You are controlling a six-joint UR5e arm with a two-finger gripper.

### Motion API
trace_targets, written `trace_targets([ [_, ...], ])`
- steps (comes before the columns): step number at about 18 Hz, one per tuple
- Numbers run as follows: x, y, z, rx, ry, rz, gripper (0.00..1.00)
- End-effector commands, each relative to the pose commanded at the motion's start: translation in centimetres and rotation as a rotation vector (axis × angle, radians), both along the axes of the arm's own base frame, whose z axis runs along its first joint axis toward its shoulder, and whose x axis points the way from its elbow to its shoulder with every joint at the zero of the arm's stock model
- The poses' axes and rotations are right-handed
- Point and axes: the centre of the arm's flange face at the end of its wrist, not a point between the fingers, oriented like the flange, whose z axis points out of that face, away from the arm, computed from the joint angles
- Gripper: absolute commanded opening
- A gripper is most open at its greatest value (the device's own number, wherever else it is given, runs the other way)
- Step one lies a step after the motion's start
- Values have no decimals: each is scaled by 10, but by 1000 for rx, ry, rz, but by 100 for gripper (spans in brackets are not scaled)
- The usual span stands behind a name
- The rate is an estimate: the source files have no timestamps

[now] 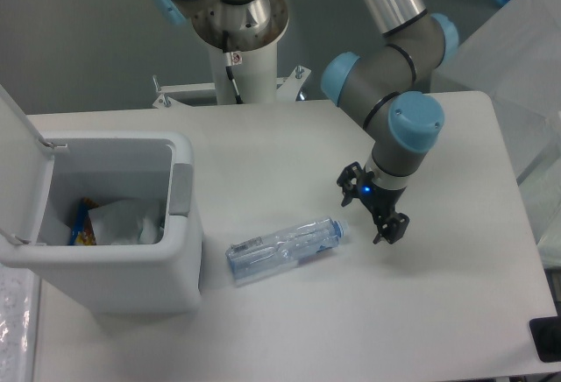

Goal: Place the trash in the trash can
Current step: 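Lower the gripper onto the bottle cap end and close it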

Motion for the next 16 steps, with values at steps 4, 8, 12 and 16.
trace_targets([
  [4, 7, 2, -4, -1, -8, -6, 100],
  [8, 7, 5, -5, 6, 3, 1, 81],
  [12, 12, 15, -6, 14, 15, 12, 78],
  [16, 13, 15, -7, 13, 14, 12, 68],
])
